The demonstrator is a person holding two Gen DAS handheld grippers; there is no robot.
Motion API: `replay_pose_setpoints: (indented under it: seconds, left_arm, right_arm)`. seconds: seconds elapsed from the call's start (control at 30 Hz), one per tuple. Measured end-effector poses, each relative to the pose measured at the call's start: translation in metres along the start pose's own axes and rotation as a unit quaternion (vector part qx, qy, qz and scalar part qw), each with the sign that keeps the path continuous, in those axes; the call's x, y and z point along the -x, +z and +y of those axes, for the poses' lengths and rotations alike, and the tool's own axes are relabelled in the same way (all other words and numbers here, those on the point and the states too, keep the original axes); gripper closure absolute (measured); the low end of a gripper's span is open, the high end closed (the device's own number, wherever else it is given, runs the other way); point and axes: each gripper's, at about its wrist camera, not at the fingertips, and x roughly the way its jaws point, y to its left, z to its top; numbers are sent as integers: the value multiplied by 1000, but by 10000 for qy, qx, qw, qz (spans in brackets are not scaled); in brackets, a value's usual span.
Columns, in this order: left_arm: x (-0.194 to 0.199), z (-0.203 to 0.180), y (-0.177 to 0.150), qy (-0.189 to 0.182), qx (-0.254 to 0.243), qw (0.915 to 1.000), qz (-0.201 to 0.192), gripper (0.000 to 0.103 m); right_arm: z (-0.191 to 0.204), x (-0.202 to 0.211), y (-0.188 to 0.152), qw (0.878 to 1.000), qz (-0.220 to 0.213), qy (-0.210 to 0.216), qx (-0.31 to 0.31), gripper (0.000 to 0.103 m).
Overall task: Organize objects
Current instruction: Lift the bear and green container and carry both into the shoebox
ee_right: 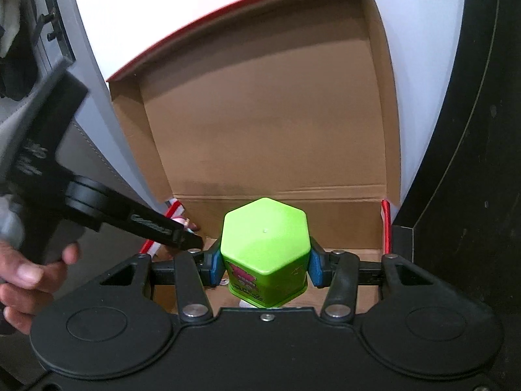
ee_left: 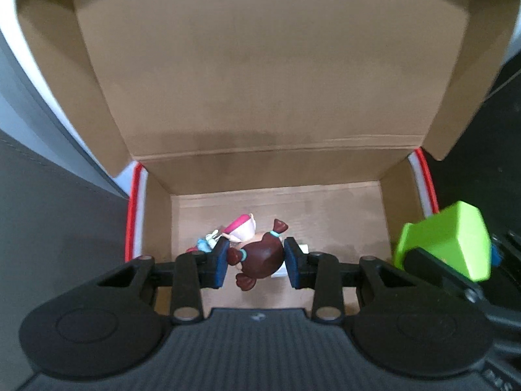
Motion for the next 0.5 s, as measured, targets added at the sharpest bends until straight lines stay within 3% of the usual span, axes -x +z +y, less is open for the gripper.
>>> replay_pose_setpoints:
  seconds: [0.5]
  left_arm:
    - [-80,0,5,166,299,9993,180,69]
  right_arm:
    - [2,-21,-12,9996,238,-89,135,55]
